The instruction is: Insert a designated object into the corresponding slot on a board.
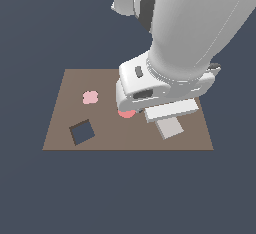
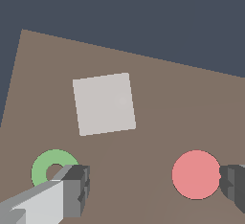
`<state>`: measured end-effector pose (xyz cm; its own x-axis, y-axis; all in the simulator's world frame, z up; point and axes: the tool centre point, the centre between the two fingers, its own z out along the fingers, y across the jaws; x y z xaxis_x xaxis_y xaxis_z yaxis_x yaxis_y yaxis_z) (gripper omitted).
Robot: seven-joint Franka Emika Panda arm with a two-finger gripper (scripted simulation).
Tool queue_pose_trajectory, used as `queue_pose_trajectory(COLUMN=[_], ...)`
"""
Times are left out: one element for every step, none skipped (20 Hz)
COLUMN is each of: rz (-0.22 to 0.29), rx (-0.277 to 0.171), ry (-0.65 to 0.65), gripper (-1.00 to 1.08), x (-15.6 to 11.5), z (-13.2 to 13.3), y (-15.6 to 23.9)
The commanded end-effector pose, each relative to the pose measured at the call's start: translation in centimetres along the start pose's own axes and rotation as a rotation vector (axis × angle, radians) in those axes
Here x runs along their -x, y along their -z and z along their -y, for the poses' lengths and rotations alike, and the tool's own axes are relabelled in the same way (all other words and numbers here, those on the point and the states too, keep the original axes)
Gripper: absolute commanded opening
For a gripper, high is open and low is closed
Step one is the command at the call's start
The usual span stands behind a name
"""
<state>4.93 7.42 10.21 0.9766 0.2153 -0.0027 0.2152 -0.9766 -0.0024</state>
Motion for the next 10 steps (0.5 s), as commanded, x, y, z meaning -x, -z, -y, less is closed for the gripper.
queue_pose_trajectory(rz=[-0.001, -0.001, -0.001, -0.002, -0.002, -0.002, -0.002, -0.002, -0.002, -0.002], rx=[0.0, 0.0, 0.001, 0.001, 0.001, 0.001, 0.001, 0.002, 0.002, 0.002], ry=[0.038, 0.05, 0.062, 0.074, 0.084, 0.093, 0.101, 0.109, 0.115, 0.121], gripper=[1.0, 1.0, 1.0, 1.0, 1.0, 1.0, 1.0, 1.0, 1.0, 1.0], x=[-1.2, -1.6, -2.0, -2.3, -2.7, -2.9, -3.2, -3.4, -3.6, -3.8], z=[1.0, 1.4, 1.7, 2.0, 2.3, 2.6, 2.8, 3.0, 3.2, 3.4], y=[-1.5, -2.0, -2.4, -2.9, -3.2, -3.6, -3.9, -4.2, -4.4, -4.6])
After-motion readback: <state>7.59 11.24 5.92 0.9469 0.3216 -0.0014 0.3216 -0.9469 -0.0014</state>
